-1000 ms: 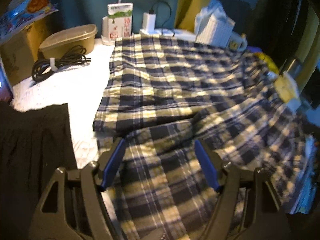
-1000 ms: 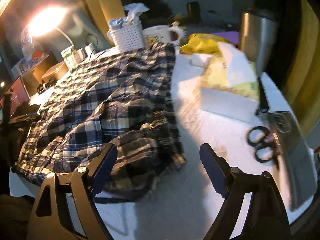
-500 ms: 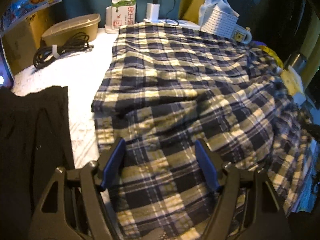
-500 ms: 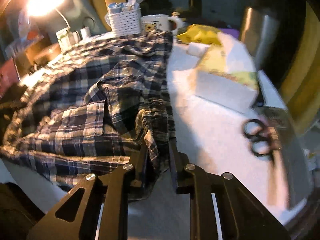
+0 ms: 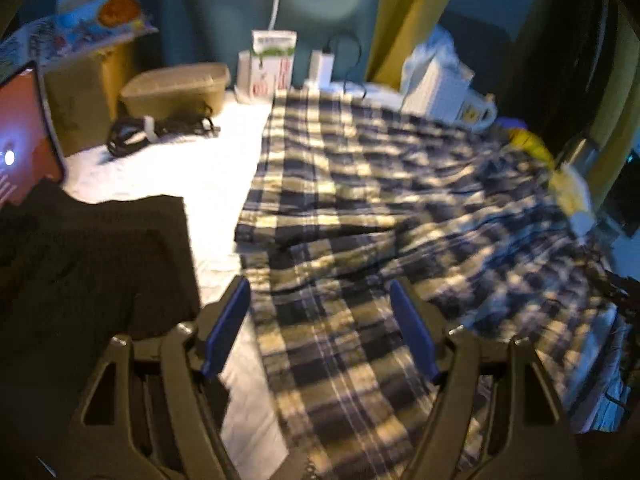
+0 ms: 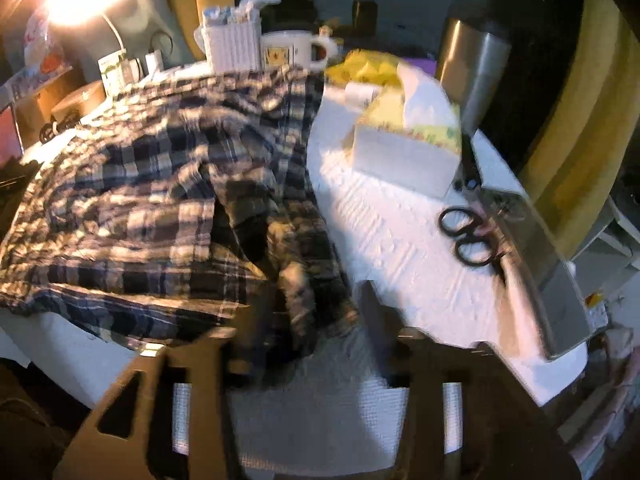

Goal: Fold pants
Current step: 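Open both tools and withdraw them from the folded pants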

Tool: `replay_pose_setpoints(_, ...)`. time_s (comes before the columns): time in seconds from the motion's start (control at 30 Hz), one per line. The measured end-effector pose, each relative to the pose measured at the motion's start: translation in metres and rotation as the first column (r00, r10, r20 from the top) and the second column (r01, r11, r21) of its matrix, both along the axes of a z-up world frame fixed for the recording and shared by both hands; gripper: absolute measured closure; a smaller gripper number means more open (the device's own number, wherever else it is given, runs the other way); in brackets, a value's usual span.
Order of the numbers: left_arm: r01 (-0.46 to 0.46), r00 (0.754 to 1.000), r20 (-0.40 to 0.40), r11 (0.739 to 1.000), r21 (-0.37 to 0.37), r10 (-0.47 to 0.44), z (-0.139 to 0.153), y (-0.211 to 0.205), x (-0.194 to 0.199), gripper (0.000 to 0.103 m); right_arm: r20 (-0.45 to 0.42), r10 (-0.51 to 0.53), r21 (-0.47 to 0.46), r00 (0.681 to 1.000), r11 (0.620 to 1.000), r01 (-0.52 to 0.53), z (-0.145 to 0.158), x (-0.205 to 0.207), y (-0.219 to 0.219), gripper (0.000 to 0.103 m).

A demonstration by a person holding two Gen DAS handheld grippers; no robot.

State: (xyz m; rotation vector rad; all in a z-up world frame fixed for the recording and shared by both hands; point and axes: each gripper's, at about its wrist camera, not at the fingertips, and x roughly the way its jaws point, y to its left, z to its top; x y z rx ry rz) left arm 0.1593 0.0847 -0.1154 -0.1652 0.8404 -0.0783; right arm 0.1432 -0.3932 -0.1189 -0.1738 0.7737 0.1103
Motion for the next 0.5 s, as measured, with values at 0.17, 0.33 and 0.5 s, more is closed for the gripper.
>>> replay_pose_setpoints(0.17, 0.050, 0.999, 0.006, 0.999, -0.021, -0.050, 0.003, -0.009, -0.050, 0.019, 0.053, 0.018, -0.003, 0.998, 1.000, -0.018, 0.015, -0.014, 0.008, 0.028)
replay_pose_setpoints(0.33, 0.068, 0.998, 0.011, 0.996, -0.066, -0.067, 0.001, -0.021, -0.095, 0.015, 0.065, 0.044, 0.008, 0.997, 0.999, -0.045, 0.017, -0.028, 0.019, 0.027)
replay_pose_setpoints(0.5, 0.136, 0.990, 0.019, 0.991, 0.006, -0.136, 0.000, -0.040, -0.131, 0.015, 0.072, 0.052, 0.027, 0.996, 0.998, -0.054, 0.021, -0.040, 0.026, 0.027)
